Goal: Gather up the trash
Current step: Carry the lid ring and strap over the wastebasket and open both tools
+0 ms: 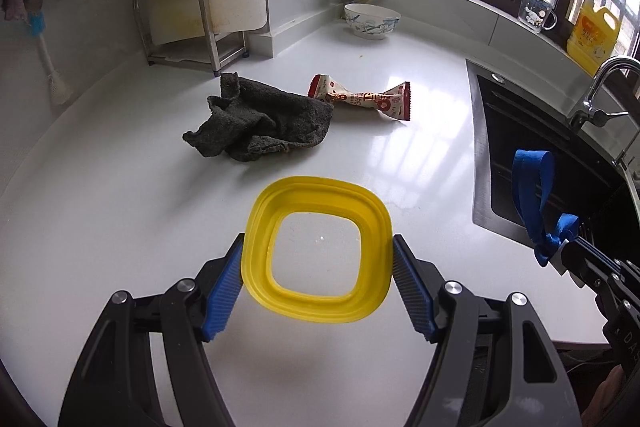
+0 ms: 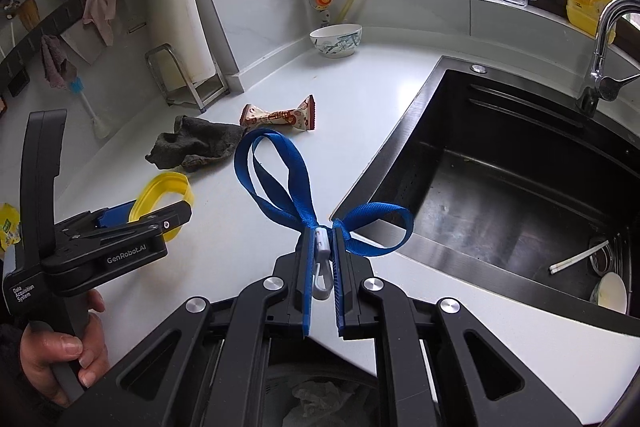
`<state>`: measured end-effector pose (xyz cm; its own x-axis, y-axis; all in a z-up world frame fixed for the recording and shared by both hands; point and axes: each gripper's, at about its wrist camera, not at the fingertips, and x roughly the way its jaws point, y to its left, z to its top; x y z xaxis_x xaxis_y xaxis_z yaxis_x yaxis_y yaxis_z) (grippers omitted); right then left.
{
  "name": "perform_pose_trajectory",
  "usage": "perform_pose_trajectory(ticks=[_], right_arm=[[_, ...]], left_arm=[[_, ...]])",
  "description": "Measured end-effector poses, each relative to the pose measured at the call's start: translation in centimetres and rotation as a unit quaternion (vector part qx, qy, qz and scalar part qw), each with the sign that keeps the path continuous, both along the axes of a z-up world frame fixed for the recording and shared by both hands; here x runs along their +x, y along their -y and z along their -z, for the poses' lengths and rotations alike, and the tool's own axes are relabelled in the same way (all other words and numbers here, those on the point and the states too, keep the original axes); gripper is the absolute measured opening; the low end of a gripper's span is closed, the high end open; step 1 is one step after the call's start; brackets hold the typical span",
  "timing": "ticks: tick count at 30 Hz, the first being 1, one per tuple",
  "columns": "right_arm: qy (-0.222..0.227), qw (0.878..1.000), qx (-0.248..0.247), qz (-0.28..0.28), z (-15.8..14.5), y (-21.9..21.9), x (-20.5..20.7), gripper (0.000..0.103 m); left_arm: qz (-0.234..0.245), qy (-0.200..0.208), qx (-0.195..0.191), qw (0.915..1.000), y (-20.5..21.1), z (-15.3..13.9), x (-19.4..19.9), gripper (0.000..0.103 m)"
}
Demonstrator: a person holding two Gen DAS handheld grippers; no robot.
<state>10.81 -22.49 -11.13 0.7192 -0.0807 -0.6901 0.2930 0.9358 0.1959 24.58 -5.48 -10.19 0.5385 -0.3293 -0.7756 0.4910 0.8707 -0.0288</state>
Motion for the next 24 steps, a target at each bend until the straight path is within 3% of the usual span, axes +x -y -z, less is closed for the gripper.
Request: perform_pose_trajectory(ticks=[13,24], right_arm=[[-0.022,0.998,0.0,-0.06,-0.4,-0.8,-10.1,0.009],[-0.05,0.993,0.019,-0.102,2.0,-1.3,-16.3,0.009]], left_arm=[[-0.015,-0.006,-0.008,0.9998,-1.8,-2.6,-12.8,0.068],[-0.016,-0.041,0.0,0.999,-1.6,0.0,-22.2,0.068]])
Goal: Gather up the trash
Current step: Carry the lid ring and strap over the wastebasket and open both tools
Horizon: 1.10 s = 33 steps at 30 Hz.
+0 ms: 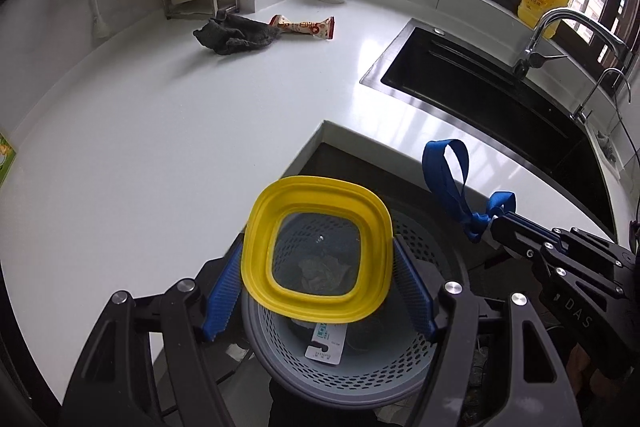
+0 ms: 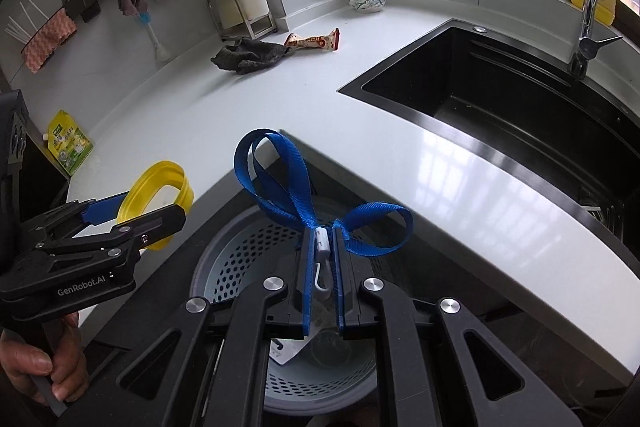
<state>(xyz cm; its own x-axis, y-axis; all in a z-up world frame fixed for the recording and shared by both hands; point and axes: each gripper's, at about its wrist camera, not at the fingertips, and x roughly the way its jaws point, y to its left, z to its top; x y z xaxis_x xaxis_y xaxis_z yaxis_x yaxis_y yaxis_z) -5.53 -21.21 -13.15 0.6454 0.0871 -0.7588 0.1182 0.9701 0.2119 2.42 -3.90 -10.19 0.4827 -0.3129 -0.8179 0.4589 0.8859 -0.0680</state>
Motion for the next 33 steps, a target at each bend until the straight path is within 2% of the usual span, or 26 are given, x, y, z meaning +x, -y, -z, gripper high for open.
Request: perform_pose_trajectory(ticks=[8,23,30,33], right_arm=[[-0.043,0.999,0.022,-0.015,3.1,-0.7,-0.5,0.009],[-0.096,0.994,0.059,-0.012,9.4,-0.2,1.6,0.009],[-0.107,0.992,0.064,-0.016,10.8,0.0,2.6,0.009],[-0.106,0.992,0.066,-0.018,10.9,0.0,2.7,0.014]], left_arm=[[0.003,-0.034,0.023,0.9991,0.5,3.3,-1.8,0.068],[-0.002,-0.067,0.052,0.9964,1.1,8.4,-1.0,0.069],[-0.013,-0.077,0.056,0.9954,1.3,9.9,-0.7,0.071],[-0.021,-0.077,0.058,0.9951,1.1,10.1,-0.7,0.071]])
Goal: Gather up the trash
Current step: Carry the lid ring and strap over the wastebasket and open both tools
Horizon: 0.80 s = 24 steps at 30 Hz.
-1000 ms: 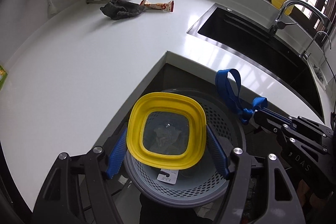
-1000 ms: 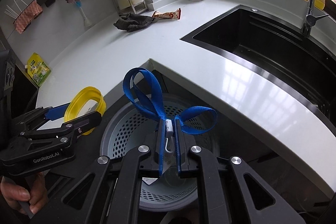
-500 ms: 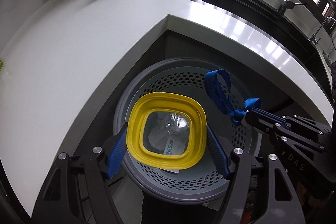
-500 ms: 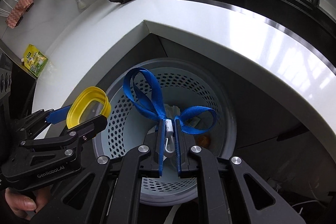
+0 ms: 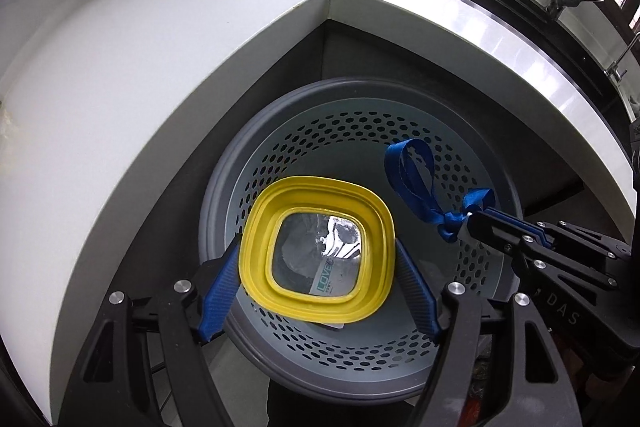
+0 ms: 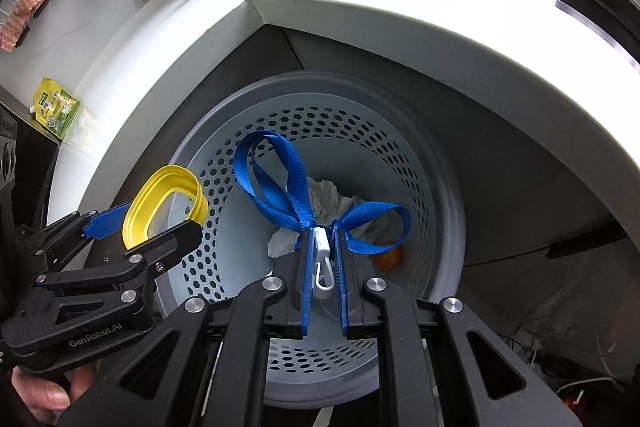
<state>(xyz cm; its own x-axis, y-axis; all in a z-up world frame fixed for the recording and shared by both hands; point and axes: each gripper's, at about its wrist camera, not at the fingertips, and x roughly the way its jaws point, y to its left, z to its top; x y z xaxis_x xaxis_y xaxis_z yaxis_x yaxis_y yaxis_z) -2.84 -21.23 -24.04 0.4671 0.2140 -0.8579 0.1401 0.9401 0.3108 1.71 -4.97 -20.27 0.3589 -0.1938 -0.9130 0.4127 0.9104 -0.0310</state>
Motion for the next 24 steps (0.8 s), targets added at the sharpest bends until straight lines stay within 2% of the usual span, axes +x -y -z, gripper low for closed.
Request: perform_pose_trajectory(ticks=[1,3,4,12,24], right_arm=[[0.001,1.0,0.001,-0.001,0.0,0.0,0.0,0.018],[0.004,1.0,-0.001,0.001,0.0,0.2,-0.3,0.037],[0.006,1.0,-0.002,0.002,-0.1,0.2,-0.4,0.04],[0.011,1.0,-0.005,0.003,-0.5,0.2,-0.2,0.04],[0.025,1.0,-0.008,0.011,-2.3,0.7,-1.5,0.04]], left_arm=[[-0.002,0.001,0.003,1.0,-0.2,0.1,0.0,0.071],[-0.007,0.001,0.006,1.0,-0.5,0.1,0.0,0.072],[-0.011,0.001,0.007,0.9999,-0.7,0.2,-0.1,0.074],[-0.027,-0.002,0.01,0.9996,-1.5,0.1,-0.3,0.077],[-0.03,0.009,0.008,0.9995,-1.8,-2.2,-0.6,0.083]])
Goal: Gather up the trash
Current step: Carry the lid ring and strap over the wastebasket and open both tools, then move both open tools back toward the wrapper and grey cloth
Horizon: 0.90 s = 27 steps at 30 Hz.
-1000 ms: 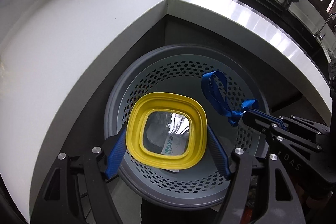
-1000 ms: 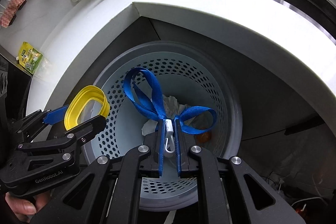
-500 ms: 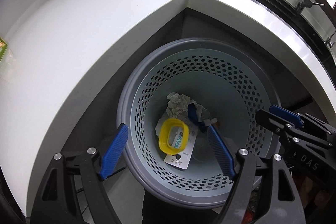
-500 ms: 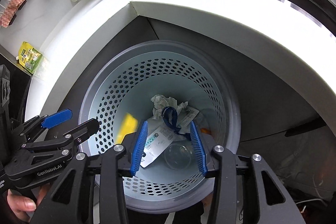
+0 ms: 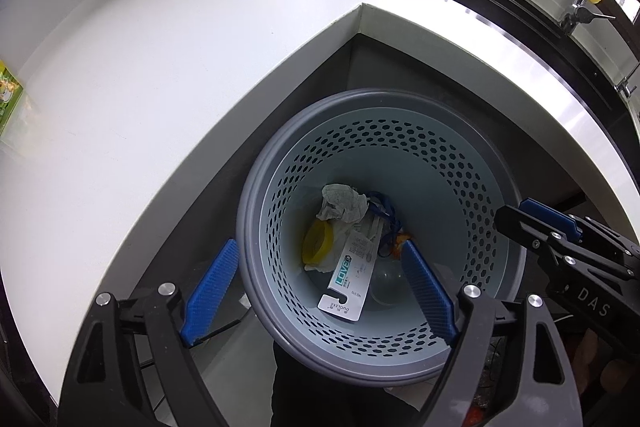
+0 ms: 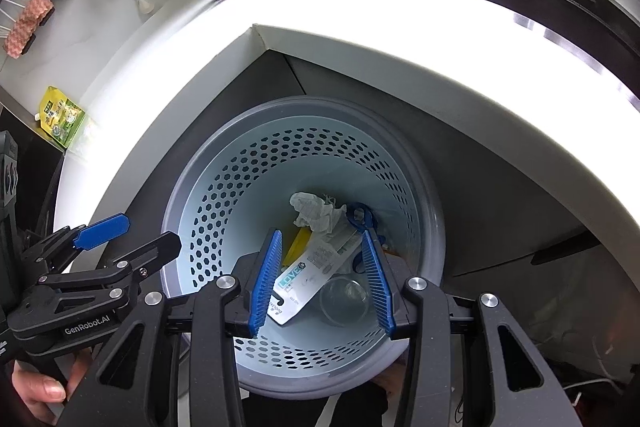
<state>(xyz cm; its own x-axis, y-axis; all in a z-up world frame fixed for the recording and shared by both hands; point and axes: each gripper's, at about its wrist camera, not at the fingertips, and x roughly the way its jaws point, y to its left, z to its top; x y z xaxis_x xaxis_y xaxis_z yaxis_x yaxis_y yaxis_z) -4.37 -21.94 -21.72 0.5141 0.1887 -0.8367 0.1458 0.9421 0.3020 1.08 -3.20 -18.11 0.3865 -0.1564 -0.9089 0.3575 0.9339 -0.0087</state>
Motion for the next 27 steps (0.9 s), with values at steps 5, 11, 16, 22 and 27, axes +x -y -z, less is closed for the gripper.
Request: perform_pose_trajectory(ticks=[5,11,16,22,27], right_arm=[[0.005,1.0,0.005,0.002,-1.0,0.4,-1.1,0.045],[0.016,1.0,0.002,-0.007,-2.5,0.4,-2.4,0.05],[0.031,0.999,-0.005,-0.011,-4.3,0.6,-3.0,0.05],[0.063,0.998,-0.016,-0.006,-7.0,1.5,-3.6,0.053],[0.08,0.997,-0.022,0.007,-8.7,2.6,-3.4,0.055]], left_arm=[[-0.004,0.004,0.002,1.0,-0.1,-1.1,-0.2,0.09],[-0.008,0.017,0.002,0.9998,-0.5,-3.1,-0.7,0.094],[-0.017,0.033,0.002,0.9993,-1.0,-5.2,-0.9,0.095],[-0.024,0.058,-0.006,0.998,-1.5,-7.8,-0.5,0.096],[-0.021,0.083,-0.016,0.9962,-1.5,-10.2,0.9,0.096]])
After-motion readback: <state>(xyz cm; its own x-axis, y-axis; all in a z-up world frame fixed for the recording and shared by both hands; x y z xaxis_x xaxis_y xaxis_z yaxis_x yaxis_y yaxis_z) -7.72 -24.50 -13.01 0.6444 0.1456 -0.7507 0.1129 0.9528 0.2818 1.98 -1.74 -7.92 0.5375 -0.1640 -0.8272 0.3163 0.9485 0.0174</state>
